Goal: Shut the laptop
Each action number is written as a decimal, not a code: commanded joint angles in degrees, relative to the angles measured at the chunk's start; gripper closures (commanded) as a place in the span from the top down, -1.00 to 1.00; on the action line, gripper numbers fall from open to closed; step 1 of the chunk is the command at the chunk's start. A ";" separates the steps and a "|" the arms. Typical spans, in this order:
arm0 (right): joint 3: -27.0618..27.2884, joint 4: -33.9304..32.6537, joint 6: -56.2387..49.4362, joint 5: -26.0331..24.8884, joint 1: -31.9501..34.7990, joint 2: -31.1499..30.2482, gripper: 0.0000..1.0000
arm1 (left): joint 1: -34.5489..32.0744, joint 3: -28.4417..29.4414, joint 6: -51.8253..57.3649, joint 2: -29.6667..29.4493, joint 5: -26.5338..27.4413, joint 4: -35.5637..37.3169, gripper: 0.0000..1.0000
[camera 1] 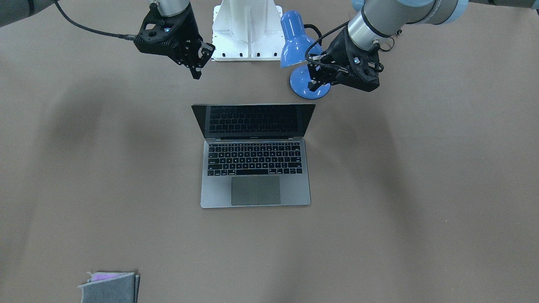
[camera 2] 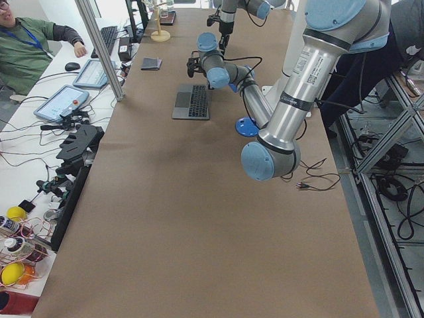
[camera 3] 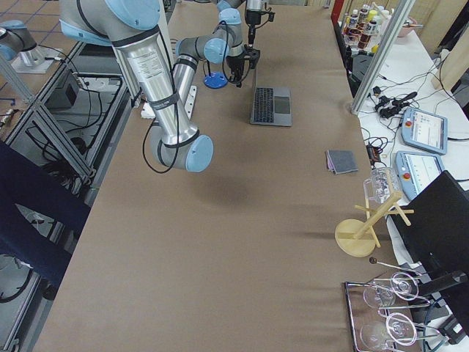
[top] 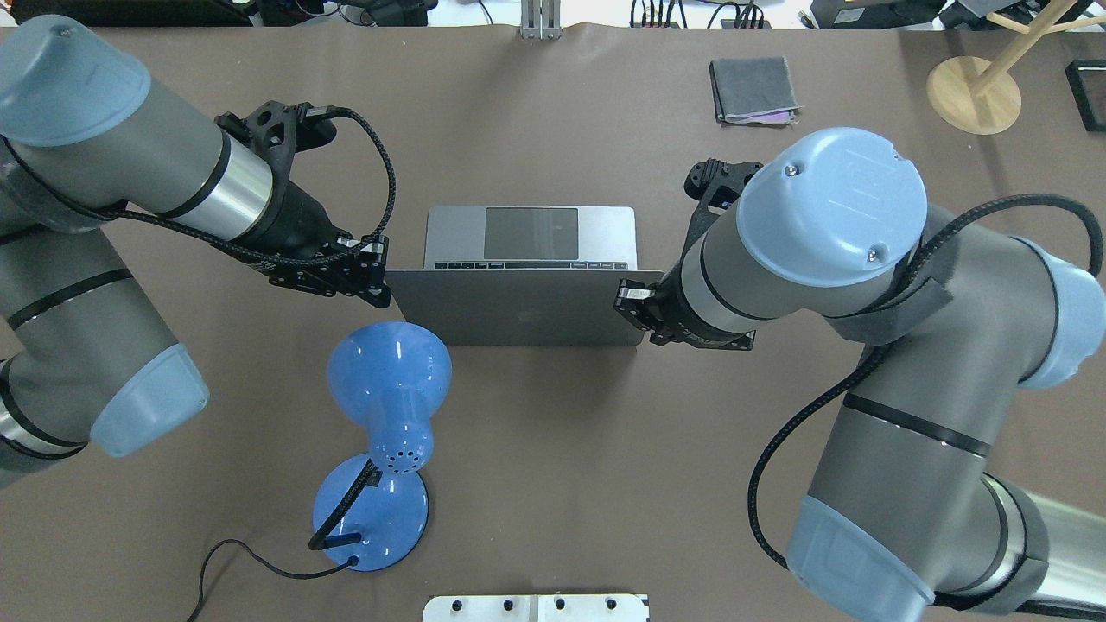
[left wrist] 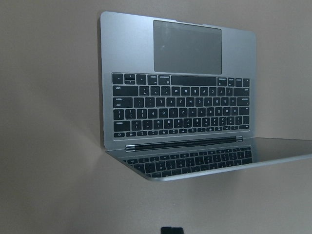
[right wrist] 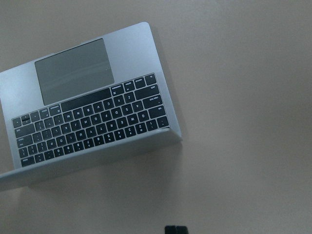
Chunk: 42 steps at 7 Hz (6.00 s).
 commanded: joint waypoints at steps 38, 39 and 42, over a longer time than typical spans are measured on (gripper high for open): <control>-51.93 33.23 -5.28 -0.92 8.12 14.99 -1.00 | 2.48 44.08 10.19 -20.86 23.12 -7.91 -1.00; -51.85 33.23 -5.20 -0.83 8.03 14.99 -1.00 | 2.57 44.00 10.28 -20.86 23.12 -7.91 -1.00; -50.44 32.62 -6.33 1.00 9.87 14.73 -1.00 | 1.96 39.79 10.37 -20.95 22.25 -5.81 -1.00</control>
